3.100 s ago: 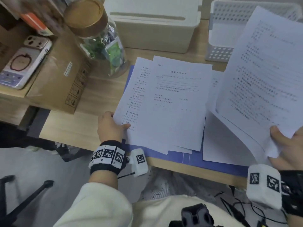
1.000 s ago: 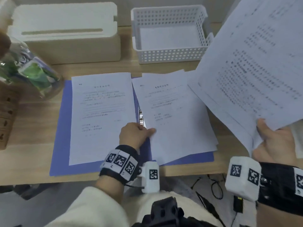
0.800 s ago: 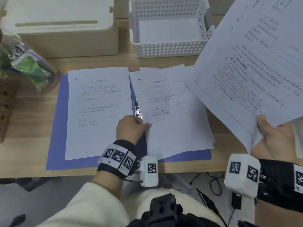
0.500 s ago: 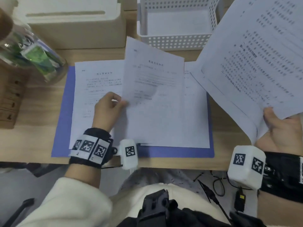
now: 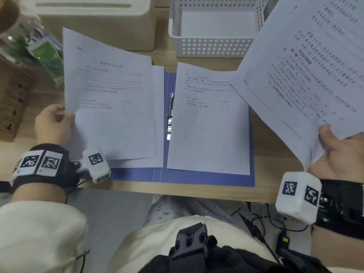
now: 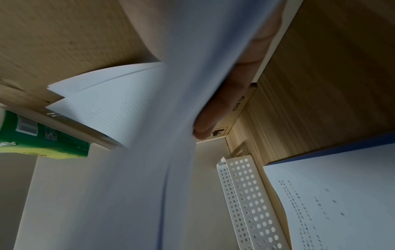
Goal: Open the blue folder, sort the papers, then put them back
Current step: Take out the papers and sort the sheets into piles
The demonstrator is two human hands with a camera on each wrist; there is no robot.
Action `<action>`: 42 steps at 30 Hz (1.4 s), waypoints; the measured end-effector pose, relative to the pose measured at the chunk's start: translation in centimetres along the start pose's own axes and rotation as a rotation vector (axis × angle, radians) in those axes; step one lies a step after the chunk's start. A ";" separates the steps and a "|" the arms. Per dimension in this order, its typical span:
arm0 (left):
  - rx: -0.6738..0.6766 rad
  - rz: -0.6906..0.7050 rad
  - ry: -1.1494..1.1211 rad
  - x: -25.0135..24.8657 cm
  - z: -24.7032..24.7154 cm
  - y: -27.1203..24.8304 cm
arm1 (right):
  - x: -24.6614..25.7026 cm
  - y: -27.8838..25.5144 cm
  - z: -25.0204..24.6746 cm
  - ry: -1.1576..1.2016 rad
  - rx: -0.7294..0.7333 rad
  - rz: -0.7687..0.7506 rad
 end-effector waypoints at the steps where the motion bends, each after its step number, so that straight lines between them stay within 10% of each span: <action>1: -0.003 0.009 0.005 -0.4 0.3 -0.3 | 0.1 -0.5 0.2 -0.081 0.031 -0.062; 8: -0.126 0.247 0.194 -5.5 2.5 -4.4 | 0.0 -1.4 2.2 -0.274 -0.135 -0.181; 14: 0.673 0.118 0.416 -10.4 9.0 -13.0 | -1.5 -0.4 1.5 -0.289 -0.190 -0.142; 18: 0.624 0.134 0.529 -10.7 10.3 -13.8 | -2.5 0.0 1.5 -0.300 -0.186 -0.102; 32: 0.975 -0.412 -0.568 -8.3 8.4 -13.3 | -10.5 0.3 1.7 -0.624 -0.080 0.314; 37: 0.916 0.070 -0.318 -9.0 8.5 -13.6 | -11.1 0.3 2.6 -0.677 -0.058 0.330; 42: 0.871 0.176 -0.511 -8.9 6.6 -12.2 | -10.6 0.0 3.8 -0.549 -0.015 0.270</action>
Point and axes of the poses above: each hand's wrist, its own y-axis towards the middle knuckle, its own z-axis out of the palm, x = y × z, the point moved 1 cm from there along y, towards the middle knuckle, and after that the axes turned 5 degrees about -x, right-handed, at the moved point
